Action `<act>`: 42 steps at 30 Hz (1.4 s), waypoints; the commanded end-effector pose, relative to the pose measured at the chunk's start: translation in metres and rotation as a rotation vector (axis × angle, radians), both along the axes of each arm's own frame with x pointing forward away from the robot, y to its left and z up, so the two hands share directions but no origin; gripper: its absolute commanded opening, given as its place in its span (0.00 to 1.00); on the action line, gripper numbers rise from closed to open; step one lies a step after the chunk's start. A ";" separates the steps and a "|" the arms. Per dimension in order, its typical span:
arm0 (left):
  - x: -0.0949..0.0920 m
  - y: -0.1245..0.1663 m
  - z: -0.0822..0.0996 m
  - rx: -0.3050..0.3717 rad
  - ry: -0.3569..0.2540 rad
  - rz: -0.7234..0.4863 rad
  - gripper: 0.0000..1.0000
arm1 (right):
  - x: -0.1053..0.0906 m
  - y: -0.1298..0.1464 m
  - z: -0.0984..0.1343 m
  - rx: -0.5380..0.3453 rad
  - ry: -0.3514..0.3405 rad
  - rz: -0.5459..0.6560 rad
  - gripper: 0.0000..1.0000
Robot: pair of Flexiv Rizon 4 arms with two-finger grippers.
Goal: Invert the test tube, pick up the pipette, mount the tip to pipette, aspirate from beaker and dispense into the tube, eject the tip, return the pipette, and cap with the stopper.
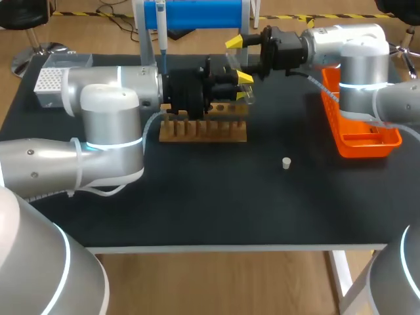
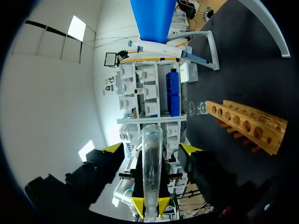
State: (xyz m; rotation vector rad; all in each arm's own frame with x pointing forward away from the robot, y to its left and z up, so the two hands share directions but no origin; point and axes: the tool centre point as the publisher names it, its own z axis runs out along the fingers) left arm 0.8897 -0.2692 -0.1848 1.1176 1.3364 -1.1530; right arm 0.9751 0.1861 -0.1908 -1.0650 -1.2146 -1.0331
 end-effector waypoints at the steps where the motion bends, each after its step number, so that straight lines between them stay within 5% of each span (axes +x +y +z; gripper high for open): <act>1: -0.001 0.000 0.000 0.001 -0.001 0.001 0.00 | -0.001 -0.005 0.004 -0.006 -0.046 0.000 1.00; 12: -0.001 0.000 0.000 0.001 -0.001 0.001 0.00 | -0.003 -0.054 0.021 -0.037 -0.496 -0.082 1.00; 20: -0.001 0.000 0.000 0.001 -0.001 0.001 0.00 | 0.000 -0.074 -0.007 -0.041 -0.868 -0.265 1.00; 36: -0.001 0.000 0.000 0.001 -0.001 0.001 0.00 | 0.000 -0.074 -0.007 -0.041 -0.868 -0.265 1.00; 42: -0.001 0.000 0.000 0.001 -0.001 0.001 0.00 | 0.001 -0.082 -0.026 -0.104 -1.067 -0.155 1.00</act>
